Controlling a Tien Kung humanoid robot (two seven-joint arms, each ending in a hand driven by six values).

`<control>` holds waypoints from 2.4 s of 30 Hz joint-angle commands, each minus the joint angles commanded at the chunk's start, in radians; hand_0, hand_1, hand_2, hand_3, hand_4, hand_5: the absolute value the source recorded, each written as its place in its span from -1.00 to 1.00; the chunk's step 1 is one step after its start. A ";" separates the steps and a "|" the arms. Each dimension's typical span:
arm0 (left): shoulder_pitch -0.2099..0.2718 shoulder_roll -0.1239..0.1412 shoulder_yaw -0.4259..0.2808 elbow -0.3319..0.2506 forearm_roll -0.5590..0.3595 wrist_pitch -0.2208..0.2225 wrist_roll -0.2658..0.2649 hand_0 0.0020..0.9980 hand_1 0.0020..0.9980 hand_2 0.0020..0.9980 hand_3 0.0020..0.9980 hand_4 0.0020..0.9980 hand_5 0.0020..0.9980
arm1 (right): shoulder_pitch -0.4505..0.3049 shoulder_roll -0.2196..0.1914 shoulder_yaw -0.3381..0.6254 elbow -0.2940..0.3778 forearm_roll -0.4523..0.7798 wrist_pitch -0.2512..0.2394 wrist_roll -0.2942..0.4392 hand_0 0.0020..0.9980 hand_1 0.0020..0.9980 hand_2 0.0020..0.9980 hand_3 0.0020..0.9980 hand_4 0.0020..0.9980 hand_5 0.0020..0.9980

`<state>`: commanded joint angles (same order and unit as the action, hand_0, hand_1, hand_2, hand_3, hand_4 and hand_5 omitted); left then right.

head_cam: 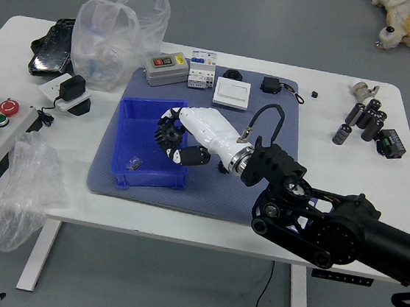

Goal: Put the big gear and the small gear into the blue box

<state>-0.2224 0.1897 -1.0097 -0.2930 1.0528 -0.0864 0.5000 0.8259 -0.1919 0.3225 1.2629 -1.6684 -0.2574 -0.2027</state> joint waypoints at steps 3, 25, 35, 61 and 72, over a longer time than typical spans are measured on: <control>-0.001 -0.001 0.002 0.000 -0.002 -0.002 -0.002 0.90 0.93 0.92 0.76 1.00 1.00 | 0.002 0.002 -0.007 -0.003 0.013 0.010 0.000 0.52 0.68 0.69 0.68 -0.08 -0.58; 0.001 0.000 0.010 0.002 -0.012 -0.010 -0.008 0.89 0.90 0.88 0.73 1.00 1.00 | -0.080 -0.072 0.127 0.001 0.011 0.029 -0.035 0.64 0.79 0.90 1.00 0.42 -0.53; 0.005 0.005 0.022 0.005 -0.026 -0.008 -0.021 0.87 0.87 0.85 0.73 1.00 1.00 | -0.129 -0.105 0.109 -0.030 0.041 0.071 -0.094 0.63 0.75 0.91 1.00 0.88 -0.21; 0.001 0.006 0.045 0.009 -0.056 -0.009 -0.048 0.85 0.83 0.82 0.72 1.00 1.00 | -0.119 -0.057 0.007 -0.145 0.067 -0.018 -0.095 0.39 0.21 -0.18 0.37 -0.15 -1.00; -0.001 0.005 0.055 0.011 -0.062 -0.003 -0.062 0.84 0.82 0.81 0.71 1.00 1.00 | -0.114 -0.064 0.016 -0.136 0.063 -0.027 -0.088 0.39 0.22 -0.18 0.38 -0.23 -1.00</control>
<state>-0.2232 0.1950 -0.9552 -0.2821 0.9903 -0.0897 0.4378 0.7116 -0.2555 0.3387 1.1267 -1.6050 -0.2842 -0.2909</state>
